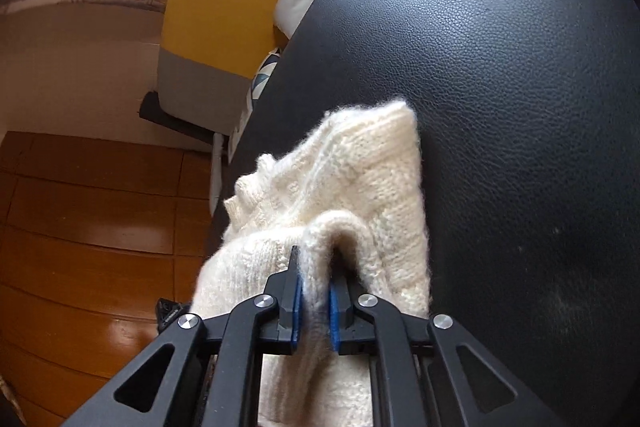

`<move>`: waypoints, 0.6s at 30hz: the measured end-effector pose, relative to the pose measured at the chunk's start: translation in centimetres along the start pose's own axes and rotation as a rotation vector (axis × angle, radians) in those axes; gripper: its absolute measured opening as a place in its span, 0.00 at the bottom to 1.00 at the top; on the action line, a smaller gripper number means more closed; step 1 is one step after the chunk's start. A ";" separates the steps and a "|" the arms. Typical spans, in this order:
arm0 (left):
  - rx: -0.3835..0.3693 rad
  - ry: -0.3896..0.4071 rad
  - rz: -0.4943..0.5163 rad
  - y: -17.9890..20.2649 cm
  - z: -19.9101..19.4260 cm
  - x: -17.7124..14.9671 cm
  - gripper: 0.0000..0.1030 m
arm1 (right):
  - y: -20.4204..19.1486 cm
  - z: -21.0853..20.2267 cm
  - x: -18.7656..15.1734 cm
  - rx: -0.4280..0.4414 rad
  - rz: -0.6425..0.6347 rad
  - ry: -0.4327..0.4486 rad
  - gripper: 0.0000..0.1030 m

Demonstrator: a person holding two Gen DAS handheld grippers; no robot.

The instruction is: Fold clothes

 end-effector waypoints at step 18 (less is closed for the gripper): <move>-0.079 -0.086 0.031 3.6 -2.8 -1.0 0.36 | -6.1 0.1 -4.5 0.167 -0.021 -0.130 0.32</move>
Point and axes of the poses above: each gripper's, at about its wrist camera, not at the fingertips, and z roughly the way its jaws point, y to its right, x to its top, the point moved 10 cm from there along z, roughly the way its jaws point, and after that the axes turned 3 degrees about -z, right-handed, at the moved point
